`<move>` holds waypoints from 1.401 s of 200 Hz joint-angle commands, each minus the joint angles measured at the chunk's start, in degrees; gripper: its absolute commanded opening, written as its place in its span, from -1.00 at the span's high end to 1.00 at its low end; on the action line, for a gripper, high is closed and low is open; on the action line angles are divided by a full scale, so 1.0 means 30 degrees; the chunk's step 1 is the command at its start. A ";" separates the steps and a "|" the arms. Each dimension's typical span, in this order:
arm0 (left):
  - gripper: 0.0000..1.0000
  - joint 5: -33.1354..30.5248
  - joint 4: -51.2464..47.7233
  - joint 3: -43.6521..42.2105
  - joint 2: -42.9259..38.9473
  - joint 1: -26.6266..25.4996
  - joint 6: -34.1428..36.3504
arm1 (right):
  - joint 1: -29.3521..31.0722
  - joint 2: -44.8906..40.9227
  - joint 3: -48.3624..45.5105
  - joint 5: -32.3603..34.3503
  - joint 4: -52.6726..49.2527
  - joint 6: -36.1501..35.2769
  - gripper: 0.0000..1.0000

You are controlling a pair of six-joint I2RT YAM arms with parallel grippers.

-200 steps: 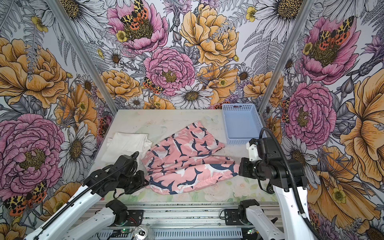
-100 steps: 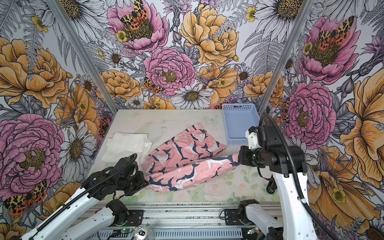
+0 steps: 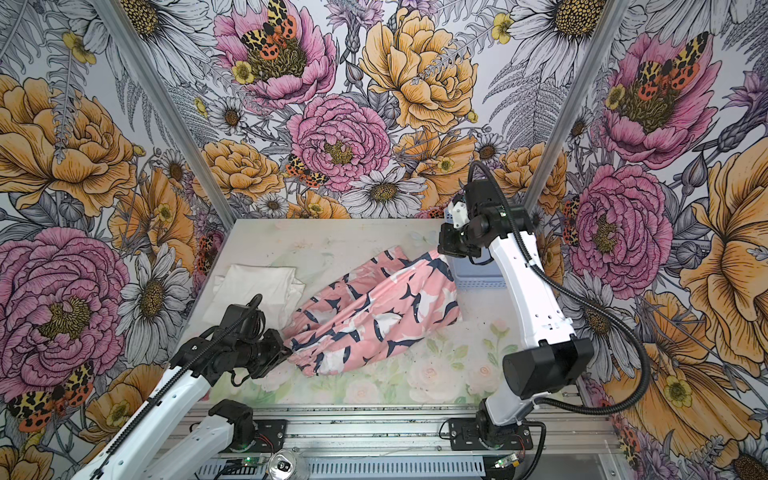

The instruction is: Fold and stack the mixed laundry pile

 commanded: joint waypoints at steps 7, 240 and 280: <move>1.00 0.0508 0.0834 -0.0253 0.0732 0.0931 0.1388 | 0.0368 0.2271 0.2449 0.0356 0.1126 -0.0408 1.00; 1.00 0.1929 0.6954 0.0383 0.8541 0.5132 0.5120 | 0.1342 1.6468 1.3721 -0.1140 0.3859 0.0639 1.00; 1.00 0.1810 0.7079 0.0411 0.8972 0.5293 0.5384 | 0.1463 1.7807 1.3730 -0.1492 0.4832 0.0802 1.00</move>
